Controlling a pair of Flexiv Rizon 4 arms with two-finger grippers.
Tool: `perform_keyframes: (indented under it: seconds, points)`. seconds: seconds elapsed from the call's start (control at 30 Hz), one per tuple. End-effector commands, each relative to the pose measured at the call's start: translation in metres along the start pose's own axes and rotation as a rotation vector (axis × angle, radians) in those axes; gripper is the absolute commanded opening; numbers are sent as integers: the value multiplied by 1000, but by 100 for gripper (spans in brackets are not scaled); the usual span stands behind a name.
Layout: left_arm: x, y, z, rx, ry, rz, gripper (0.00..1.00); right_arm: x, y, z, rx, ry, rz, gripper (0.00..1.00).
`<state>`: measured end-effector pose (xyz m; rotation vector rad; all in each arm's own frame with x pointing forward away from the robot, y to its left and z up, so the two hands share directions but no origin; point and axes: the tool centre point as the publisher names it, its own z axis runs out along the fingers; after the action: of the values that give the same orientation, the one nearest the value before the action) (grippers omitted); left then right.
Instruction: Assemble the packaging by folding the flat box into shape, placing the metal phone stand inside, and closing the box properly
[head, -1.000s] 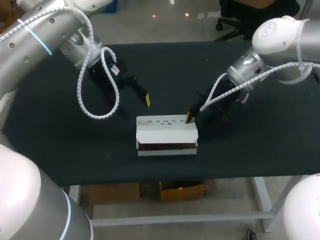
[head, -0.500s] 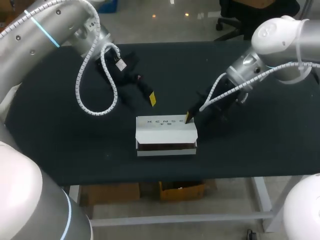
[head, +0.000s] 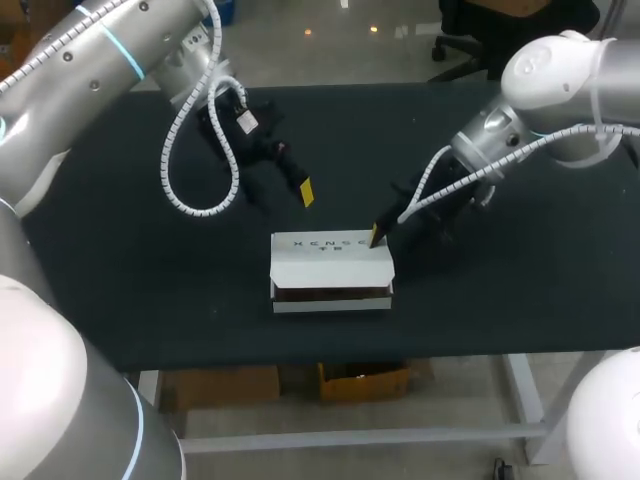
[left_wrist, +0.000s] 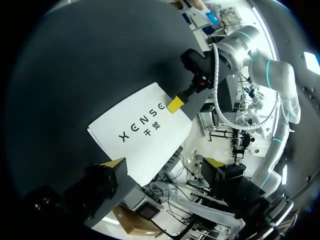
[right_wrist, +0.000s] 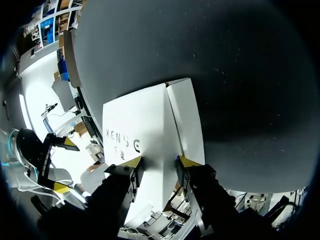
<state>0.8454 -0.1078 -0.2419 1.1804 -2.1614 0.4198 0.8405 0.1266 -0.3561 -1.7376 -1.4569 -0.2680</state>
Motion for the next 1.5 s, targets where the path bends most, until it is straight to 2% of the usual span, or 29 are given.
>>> perform_keyframes:
  seconds: [0.03, 0.17, 0.33, 0.47, 0.5, 0.67, 0.77, 1.1, 1.27, 1.5]
  points:
    - [-1, -5, 0, -20, 3, 1, 100, 2, 0, 0, -2, -3, 0, 40]
    - [-4, -4, -1, -12, 9, -10, 100, 1, 0, 1, -3, 0, 0, 40]
    - [-9, -4, -2, -43, -53, 114, 100, 0, 2, 1, -3, 1, 6, 39]
    - [-13, -4, -4, -51, -95, 156, 100, -1, 2, 1, -3, 1, 8, 38]
    - [-14, -4, -4, -66, -106, 191, 100, -1, 2, 1, -3, 0, 8, 38]
    - [-19, -5, -4, -78, -145, 229, 100, 0, 3, 2, -1, 0, 8, 38]
    - [-22, -4, -4, -91, -174, 294, 100, 0, 3, 2, -1, -1, 7, 38]
    - [-30, -2, 11, -139, -330, 521, 100, 1, 4, 2, -1, -2, 7, 36]
    - [-23, 1, 21, -136, -420, 615, 100, 0, 4, 2, -1, -1, 9, 36]
    - [-15, 15, 29, -124, -562, 738, 100, 0, 4, 2, -2, -2, 9, 36]
